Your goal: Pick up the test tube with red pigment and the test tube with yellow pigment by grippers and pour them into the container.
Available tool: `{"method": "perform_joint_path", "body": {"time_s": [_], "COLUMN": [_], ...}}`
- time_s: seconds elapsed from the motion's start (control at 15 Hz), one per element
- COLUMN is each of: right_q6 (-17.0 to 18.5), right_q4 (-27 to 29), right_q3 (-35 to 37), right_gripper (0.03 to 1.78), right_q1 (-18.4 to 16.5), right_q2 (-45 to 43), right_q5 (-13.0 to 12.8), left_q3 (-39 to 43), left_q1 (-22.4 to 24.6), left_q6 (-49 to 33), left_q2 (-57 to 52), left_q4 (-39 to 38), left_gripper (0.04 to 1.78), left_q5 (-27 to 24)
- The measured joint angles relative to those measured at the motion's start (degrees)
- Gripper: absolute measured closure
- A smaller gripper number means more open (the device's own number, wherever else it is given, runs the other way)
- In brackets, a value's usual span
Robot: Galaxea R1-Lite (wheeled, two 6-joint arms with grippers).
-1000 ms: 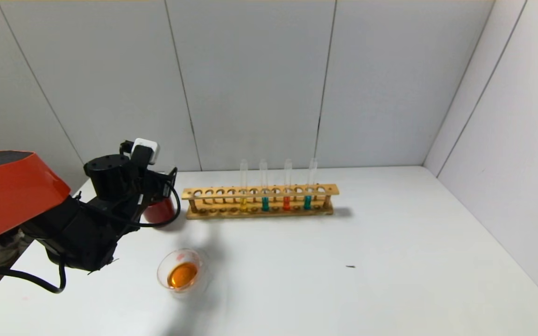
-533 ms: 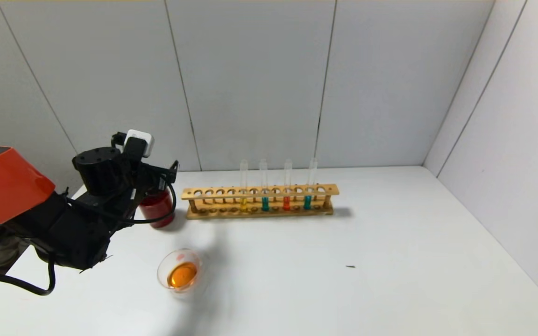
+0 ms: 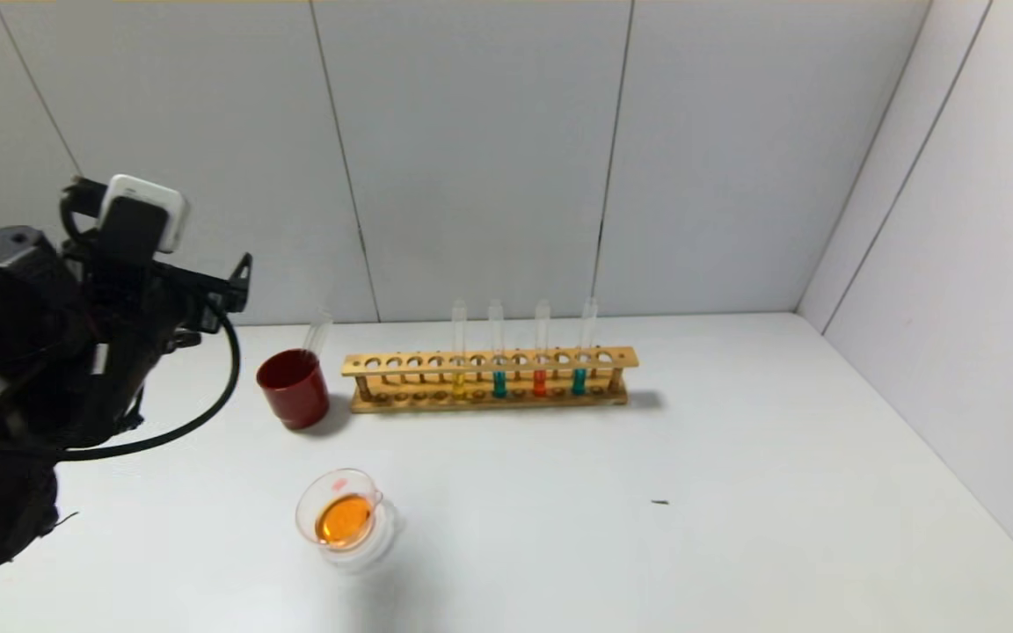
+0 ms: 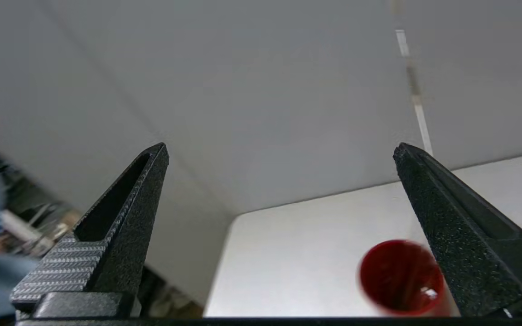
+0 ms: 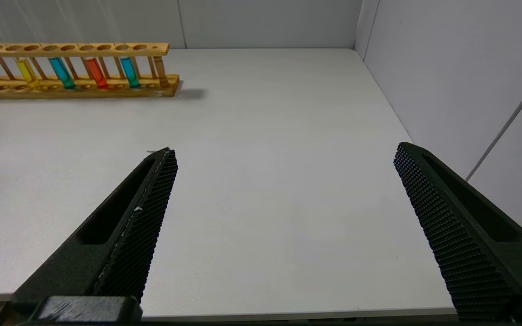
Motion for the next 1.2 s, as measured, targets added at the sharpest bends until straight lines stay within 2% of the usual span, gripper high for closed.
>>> {"method": "perform_joint_path", "body": {"time_s": [0.27,0.53,0.87,1.07,1.2], "right_q6": [0.0,-0.02,0.0,-0.02,0.0], "right_q4": [0.0,0.0,0.0,0.0,0.0], "right_q3": [0.0,0.0,0.0,0.0,0.0], "right_gripper": [0.06,0.06,0.06,0.06,0.06], "right_q1": [0.0,0.0,0.0,0.0,0.0], "right_q2": [0.0,0.0,0.0,0.0,0.0], "right_q5": [0.0,0.0,0.0,0.0,-0.02], "left_q3": [8.22,18.86,26.75,30.57,31.68], "left_q1": [0.28,3.15,5.6,7.69,8.41], "left_q6": [0.27,-1.71,-11.85,-19.19,-20.85], "left_q2": [-19.93,-41.56,-67.72,-78.47,-84.96], "left_q4": [7.46,14.93,27.64,36.11,45.7], "left_gripper": [0.07,0.07,0.07,0.07,0.07], "left_q5": [8.87,11.56,6.05,-3.02,-8.52]}}
